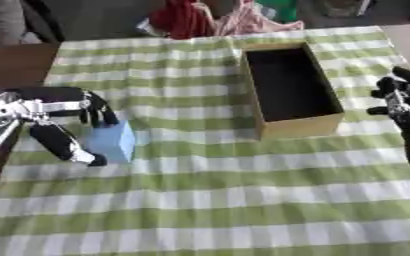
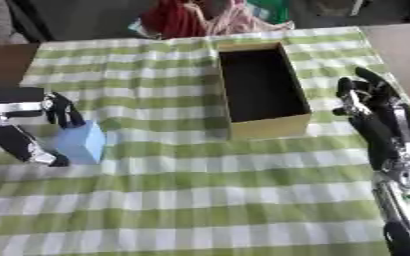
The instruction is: Pick up objects on the table and place them in the box.
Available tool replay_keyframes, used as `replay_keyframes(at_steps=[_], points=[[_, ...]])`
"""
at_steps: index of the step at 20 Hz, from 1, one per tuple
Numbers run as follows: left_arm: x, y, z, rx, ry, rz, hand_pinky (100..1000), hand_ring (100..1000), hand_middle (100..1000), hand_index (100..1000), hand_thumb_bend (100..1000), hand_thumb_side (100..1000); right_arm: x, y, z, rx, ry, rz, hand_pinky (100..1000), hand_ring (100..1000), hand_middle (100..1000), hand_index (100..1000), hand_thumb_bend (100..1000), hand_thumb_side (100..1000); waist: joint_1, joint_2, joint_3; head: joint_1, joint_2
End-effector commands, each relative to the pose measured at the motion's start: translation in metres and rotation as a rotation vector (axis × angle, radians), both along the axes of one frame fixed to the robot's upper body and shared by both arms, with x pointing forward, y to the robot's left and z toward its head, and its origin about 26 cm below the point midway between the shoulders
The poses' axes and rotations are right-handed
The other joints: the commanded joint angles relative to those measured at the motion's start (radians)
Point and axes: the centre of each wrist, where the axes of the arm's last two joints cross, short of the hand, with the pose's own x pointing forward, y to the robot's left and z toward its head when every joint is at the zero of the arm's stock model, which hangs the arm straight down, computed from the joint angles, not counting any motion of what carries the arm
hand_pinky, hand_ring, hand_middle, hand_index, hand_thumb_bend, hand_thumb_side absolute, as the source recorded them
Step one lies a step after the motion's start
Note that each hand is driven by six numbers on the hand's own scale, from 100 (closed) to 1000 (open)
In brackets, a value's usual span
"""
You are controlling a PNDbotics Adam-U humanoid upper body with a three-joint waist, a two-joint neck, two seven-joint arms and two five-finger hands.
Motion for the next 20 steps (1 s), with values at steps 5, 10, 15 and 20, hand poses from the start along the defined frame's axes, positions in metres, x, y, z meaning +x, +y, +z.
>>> replay_keyframes(at_steps=[5, 10, 15, 20], points=[[0.006, 0.003, -0.008, 0.013, -0.018, 0.045, 676, 702, 710, 817, 518, 391, 0.001, -0.002, 0.006, -0.020, -0.019, 0.004, 576, 737, 684, 880, 262, 433, -0.004, -0.011, 0.000, -0.001, 0.005], [0.003, 0.006, 0.002, 0.007, -0.049, 0.042, 681, 703, 712, 817, 521, 391, 0.001, -0.003, 0.006, -0.021, -0.017, 0.001, 576, 737, 682, 880, 254, 433, -0.005, -0.011, 0.000, -0.002, 0.007], [-0.004, 0.008, 0.021, 0.020, -0.088, 0.022, 691, 708, 716, 819, 539, 392, 0.001, -0.003, 0.006, -0.023, -0.015, 0.000, 577, 738, 681, 881, 256, 434, -0.001, -0.013, 0.002, -0.003, 0.007], [-0.009, 0.010, 0.033, 0.022, -0.112, 0.022, 740, 770, 794, 852, 570, 404, 0.001, -0.003, 0.005, -0.024, -0.013, 0.000, 577, 738, 680, 881, 256, 435, 0.001, -0.014, 0.002, -0.004, 0.005]])
